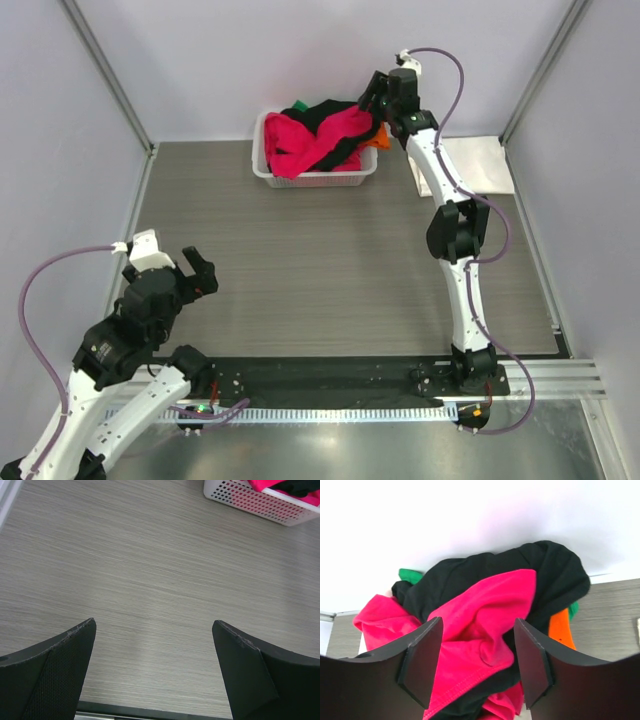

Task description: Fold and stack the t-shirts

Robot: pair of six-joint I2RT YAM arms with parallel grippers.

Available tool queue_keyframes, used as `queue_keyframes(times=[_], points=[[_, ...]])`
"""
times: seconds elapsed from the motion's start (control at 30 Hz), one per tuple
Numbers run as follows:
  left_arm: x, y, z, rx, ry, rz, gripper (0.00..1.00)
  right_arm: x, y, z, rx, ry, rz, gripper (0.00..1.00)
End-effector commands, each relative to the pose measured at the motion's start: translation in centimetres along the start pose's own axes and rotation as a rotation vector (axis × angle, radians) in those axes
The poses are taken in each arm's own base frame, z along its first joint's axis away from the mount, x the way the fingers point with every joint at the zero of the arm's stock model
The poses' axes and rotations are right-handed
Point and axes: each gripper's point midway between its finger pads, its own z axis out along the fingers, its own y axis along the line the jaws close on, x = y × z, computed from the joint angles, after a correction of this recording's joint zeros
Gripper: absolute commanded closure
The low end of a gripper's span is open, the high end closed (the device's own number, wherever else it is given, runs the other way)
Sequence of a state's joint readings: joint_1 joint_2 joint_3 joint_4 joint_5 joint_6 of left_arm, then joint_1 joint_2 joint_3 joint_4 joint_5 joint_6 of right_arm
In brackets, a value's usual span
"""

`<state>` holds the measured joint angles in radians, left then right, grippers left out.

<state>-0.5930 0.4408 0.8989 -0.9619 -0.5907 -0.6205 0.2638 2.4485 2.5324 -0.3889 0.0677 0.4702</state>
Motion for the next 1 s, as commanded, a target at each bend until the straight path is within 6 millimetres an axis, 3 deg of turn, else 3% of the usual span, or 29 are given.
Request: queue_keyframes(times=[0.0,0.3,0.43,0.63,0.87,0.97], points=[[-0.7,0.1,0.0,-0.01,-0.03,-0.021,0.0,-1.7,2.5,-0.1,-0.079,-0.058,0.008,0.37],[-0.8,0.2,-0.1,-0.006,-0.036,-0.026,0.0,0.3,2.6,0.1,-0.062,-0.023,-0.007,0.41],[-0.8,0.2,-0.1,-0.005,-0.038,-0.029,0.0,0.4,2.1,-0.7,-0.014,-0.021,-0.038,0.42],[-0.9,0.1,-0.2,0.003,-0.042,-0.03,0.0,-0.2,-0.2,-2.0,0.109,-0.046,-0.08,0.43],[-0.9,0.1,-0.1,0.002,-0.037,-0.031,0.0,-0.5,0.2,-1.8,0.098,-0.056,-0.095,0.43],[-0.9,0.1,-0.1,0.001,-0.039,-0.034,0.0,-0.3,0.8,-1.4,0.079,-0.057,-0.097,0.5]])
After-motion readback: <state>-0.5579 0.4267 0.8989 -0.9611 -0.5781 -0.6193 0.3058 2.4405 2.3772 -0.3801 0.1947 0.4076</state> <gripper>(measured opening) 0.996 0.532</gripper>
